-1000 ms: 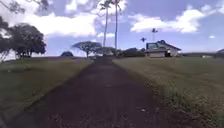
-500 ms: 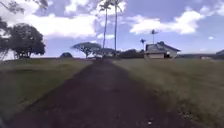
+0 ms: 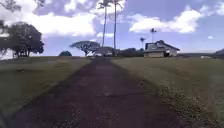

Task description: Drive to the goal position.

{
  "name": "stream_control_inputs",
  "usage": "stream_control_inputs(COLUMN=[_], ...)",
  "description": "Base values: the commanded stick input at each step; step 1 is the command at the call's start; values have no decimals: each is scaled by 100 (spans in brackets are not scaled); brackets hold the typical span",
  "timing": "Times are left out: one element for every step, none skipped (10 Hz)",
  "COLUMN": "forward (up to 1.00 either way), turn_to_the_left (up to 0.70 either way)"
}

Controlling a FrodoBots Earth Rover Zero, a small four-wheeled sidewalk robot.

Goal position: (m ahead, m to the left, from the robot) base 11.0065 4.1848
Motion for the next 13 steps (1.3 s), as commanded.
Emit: stream_control_inputs(forward=[50, 50, 50, 50, 50, 50, 50, 50, 50, 50, 50, 50, 50], turn_to_the_left=[0, 0, 0, 0, 0, 0, 0, 0, 0, 0, 0, 0, 0])
